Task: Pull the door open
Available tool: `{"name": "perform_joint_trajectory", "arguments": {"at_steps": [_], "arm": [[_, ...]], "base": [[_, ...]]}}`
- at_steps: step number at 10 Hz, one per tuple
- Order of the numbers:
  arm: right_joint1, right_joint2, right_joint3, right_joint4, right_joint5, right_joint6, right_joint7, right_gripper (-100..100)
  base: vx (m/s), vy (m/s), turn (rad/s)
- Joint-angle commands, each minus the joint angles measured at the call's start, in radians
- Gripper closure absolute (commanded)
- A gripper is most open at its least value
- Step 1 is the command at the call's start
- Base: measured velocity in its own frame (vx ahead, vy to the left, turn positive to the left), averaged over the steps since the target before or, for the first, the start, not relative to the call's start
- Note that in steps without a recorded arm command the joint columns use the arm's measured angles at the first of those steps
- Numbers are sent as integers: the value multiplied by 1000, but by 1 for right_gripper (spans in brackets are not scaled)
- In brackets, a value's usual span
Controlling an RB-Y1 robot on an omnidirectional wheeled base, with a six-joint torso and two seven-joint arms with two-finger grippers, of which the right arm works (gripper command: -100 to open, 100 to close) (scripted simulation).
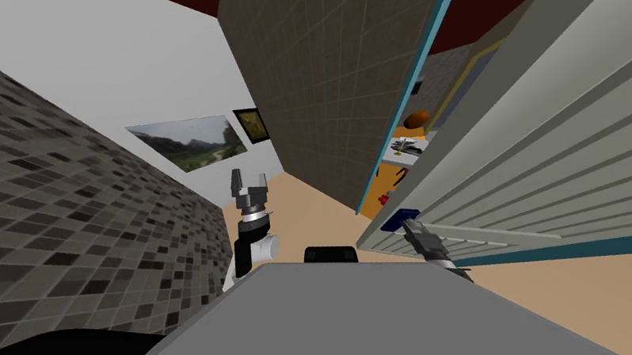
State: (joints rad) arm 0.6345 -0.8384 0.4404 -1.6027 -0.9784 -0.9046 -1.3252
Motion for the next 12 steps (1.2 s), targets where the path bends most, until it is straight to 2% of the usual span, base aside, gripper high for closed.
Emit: {"name": "perform_joint_trajectory", "arguments": {"at_steps": [1,2,3,4,5,6,7,8,12], "arm": [[-2,-15,8,3,8,-14,-16,100],[-3,-21,13,6,12,-20,-24,100],[-1,-15,13,5,10,-11,-18,100],[17,-23,33,8,29,-39,-27,100],[23,-26,39,9,36,-50,-30,100],[38,-34,52,11,52,-76,-37,100],[47,-37,60,12,61,-90,-41,100],[65,-46,76,14,79,-121,-49,100],[100,-63,107,18,117,-183,-66,100]], "base": [[-244,-37,101],[-237,-65,122],[-100,-24,40],[-39,-9,73],[-40,-22,75],[-47,-32,96],[-42,-35,66],[-57,-43,88],[-68,-44,57]]}}
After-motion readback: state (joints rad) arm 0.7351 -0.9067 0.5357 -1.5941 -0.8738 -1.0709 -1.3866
